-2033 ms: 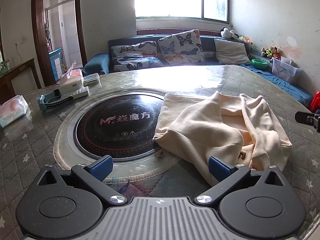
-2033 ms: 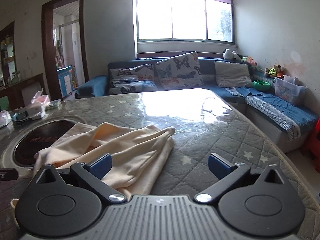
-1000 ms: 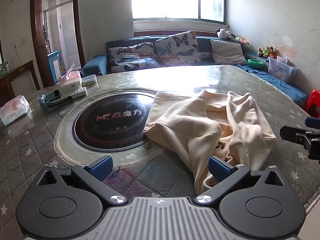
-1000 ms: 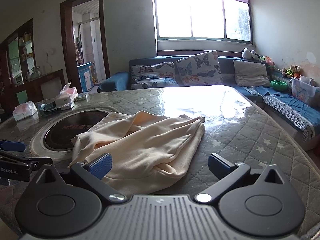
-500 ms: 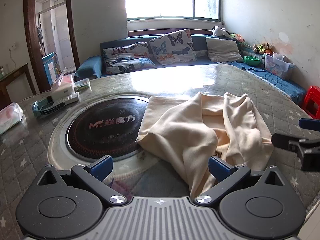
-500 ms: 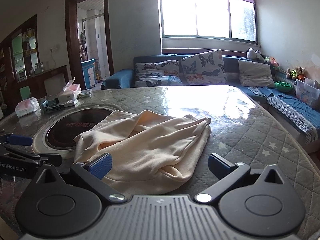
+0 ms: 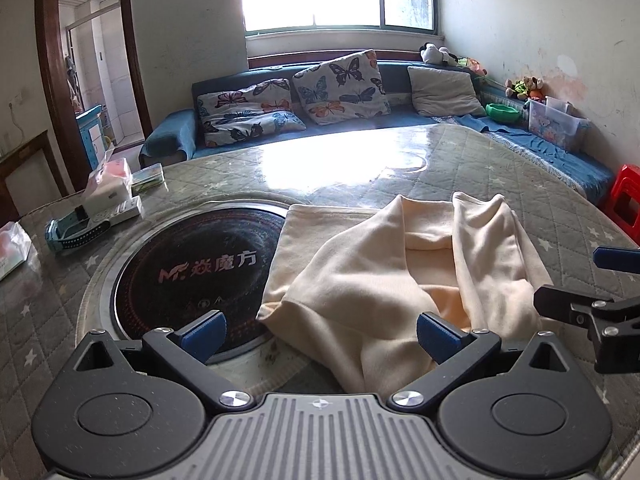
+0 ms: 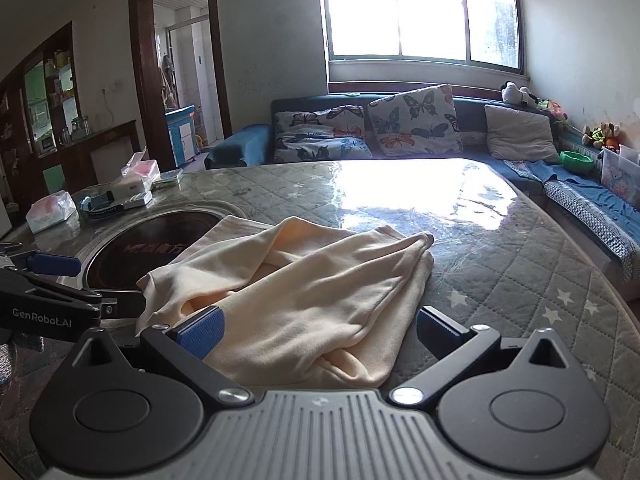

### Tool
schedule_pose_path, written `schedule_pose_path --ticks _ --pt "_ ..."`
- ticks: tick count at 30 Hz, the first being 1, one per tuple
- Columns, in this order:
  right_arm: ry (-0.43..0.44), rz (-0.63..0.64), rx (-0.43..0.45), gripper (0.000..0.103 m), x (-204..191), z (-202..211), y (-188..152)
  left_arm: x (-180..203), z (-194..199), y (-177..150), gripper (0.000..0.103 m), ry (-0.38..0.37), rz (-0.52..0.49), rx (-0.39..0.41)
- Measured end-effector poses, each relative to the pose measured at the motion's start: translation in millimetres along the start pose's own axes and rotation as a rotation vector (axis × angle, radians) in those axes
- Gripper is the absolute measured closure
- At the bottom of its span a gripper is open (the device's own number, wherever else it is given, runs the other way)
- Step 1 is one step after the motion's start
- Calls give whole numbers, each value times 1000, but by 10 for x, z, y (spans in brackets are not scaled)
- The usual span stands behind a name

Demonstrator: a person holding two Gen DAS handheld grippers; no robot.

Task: Fold clothes
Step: 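Move both grippers open toward the cream sweatshirt on the table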

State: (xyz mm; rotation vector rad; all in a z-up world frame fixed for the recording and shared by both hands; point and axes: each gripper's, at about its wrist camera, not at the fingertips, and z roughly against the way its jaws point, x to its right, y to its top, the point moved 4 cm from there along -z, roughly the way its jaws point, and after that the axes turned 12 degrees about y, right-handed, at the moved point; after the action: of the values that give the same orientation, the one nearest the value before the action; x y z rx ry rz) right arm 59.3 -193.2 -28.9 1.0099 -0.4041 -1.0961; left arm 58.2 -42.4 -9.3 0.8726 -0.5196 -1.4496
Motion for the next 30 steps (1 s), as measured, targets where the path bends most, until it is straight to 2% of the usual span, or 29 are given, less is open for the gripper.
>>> schedule_pose_path --ticks 8,12,15,22,25,26,27,29,30 --pt "-11 10 -18 0 114 -160 132 120 -271 277 0 15 -26 9" --pt "-14 -4 -25 0 207 -249 195 223 -446 444 0 7 -33 22" --pt "-22 -9 -30 0 278 -307 224 373 -580 573 1 -26 -67 34" --pt "-48 -52 -39 0 488 -400 251 747 -933 787 20 -86 -164 48" --pt "-58 -56 -44 0 563 -429 261 865 -1074 828 23 -114 -198 44" --pt "-61 -55 -47 0 590 -445 272 904 -1124 832 26 -114 -211 43" --pt "-62 -54 -50 1 616 -462 286 923 -1188 823 34 -123 -214 22" --pt "-67 -53 -54 1 657 -490 312 940 -1312 797 53 -144 -209 -28" --pt "-67 -52 -55 5 670 -504 324 925 -1347 784 66 -162 -195 -40"
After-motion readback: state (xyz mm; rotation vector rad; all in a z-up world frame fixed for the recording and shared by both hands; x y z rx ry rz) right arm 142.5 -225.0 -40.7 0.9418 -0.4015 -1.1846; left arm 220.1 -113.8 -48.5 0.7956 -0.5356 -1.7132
